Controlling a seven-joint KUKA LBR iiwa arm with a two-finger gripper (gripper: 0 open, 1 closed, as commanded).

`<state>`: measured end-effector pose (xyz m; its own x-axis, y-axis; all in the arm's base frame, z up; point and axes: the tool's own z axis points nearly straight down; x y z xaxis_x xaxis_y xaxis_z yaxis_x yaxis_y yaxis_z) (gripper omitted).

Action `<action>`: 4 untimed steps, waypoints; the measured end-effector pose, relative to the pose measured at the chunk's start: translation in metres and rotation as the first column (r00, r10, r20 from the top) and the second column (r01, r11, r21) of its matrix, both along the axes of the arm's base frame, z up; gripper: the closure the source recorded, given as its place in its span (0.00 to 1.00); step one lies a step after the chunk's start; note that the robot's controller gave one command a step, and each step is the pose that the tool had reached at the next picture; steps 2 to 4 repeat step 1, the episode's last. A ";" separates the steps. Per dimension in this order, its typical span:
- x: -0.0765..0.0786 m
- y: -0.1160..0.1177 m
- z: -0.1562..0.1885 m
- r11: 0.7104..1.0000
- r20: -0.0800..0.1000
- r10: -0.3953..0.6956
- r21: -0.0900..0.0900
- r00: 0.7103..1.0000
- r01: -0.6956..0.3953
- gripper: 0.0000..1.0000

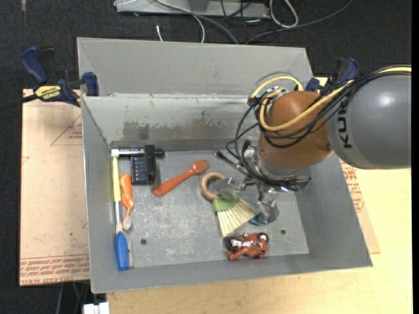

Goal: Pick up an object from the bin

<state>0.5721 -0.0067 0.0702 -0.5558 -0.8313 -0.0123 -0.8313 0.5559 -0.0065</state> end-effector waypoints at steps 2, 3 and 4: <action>0.000 0.017 0.002 0.998 0.000 0.065 -0.005 0.998 -0.065 1.00; 0.000 0.017 0.002 0.998 0.000 0.065 -0.005 0.998 -0.065 1.00; 0.000 0.017 0.002 0.998 0.000 0.065 -0.005 0.998 -0.065 1.00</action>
Offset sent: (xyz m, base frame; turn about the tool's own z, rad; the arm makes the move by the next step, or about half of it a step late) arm 0.0000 0.0000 0.0000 0.0000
